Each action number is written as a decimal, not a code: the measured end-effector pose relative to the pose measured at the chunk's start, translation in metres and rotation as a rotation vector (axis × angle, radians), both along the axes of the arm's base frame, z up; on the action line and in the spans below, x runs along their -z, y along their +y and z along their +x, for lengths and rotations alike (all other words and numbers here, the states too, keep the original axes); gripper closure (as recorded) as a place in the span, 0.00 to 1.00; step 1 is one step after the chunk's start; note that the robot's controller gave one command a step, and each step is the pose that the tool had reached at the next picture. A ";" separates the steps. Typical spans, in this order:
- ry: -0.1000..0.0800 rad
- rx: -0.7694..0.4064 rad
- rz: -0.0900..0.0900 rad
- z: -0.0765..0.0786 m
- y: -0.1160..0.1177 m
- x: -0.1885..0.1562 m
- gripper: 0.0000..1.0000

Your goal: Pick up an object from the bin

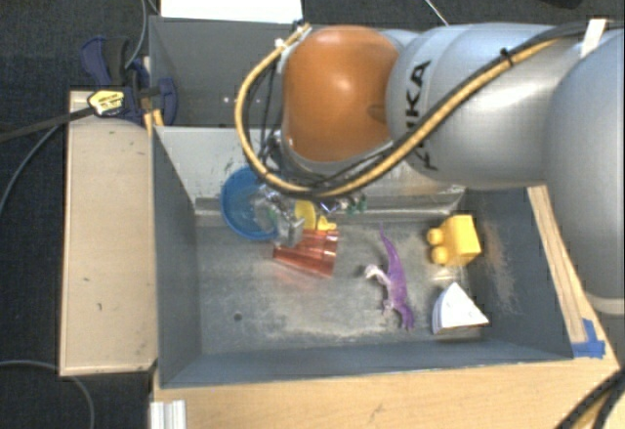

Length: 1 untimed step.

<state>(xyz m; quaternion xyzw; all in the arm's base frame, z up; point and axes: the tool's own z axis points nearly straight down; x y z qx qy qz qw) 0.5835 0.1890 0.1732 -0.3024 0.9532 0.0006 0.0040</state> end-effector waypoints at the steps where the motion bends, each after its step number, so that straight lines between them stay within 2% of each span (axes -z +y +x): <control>1: 0.001 -0.001 0.002 -0.008 -0.001 -0.052 1.00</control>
Offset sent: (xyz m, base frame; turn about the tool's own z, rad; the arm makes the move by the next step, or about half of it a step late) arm -0.0066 0.0156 0.1283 -0.0258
